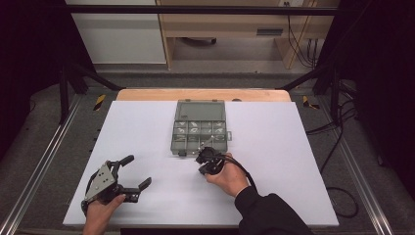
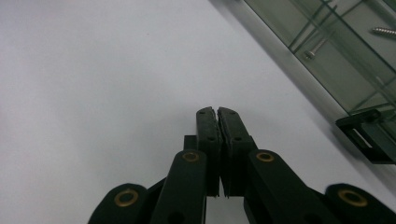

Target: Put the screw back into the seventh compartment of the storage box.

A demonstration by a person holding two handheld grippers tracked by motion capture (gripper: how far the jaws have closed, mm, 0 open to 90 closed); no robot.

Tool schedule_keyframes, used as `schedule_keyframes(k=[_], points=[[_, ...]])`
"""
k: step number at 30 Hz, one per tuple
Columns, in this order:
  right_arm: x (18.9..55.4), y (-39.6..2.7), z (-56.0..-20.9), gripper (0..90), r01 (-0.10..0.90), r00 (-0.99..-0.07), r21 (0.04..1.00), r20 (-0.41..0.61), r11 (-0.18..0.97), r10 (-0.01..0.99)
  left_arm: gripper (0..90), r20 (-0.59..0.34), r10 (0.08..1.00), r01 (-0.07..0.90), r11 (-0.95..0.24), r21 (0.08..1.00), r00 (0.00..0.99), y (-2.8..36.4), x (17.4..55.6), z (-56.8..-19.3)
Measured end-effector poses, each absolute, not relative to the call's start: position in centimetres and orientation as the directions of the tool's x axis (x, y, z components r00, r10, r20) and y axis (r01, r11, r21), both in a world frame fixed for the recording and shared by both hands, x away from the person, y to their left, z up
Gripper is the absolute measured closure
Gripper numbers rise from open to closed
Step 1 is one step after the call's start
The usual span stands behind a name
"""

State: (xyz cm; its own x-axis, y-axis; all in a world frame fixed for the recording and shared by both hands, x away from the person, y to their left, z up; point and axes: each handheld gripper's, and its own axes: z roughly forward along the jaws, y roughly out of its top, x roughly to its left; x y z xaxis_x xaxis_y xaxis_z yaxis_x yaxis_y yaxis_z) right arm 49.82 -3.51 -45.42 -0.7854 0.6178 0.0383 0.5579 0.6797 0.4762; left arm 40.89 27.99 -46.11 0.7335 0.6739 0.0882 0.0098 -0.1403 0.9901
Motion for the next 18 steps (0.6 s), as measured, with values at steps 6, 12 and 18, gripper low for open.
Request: schedule_keyframes(k=[6,12,18], points=[[49.9,-3.49,-45.6,86.5,0.566,-0.782,0.472,0.046,0.676,0.622,3.4,0.088,0.674,0.01,-0.141,0.99,0.734,27.98,40.89,-46.1],[49.97,-3.44,-45.66,83.0,0.576,-0.774,0.469,0.05,0.669,0.631,3.4,0.089,0.673,0.01,-0.142,0.99,0.734,27.98,40.89,-46.11],[49.86,-3.39,-45.66,87.5,0.583,-0.766,0.468,0.043,0.664,0.642,3.4,0.089,0.674,0.011,-0.143,0.99,0.734,27.98,40.9,-46.11]])
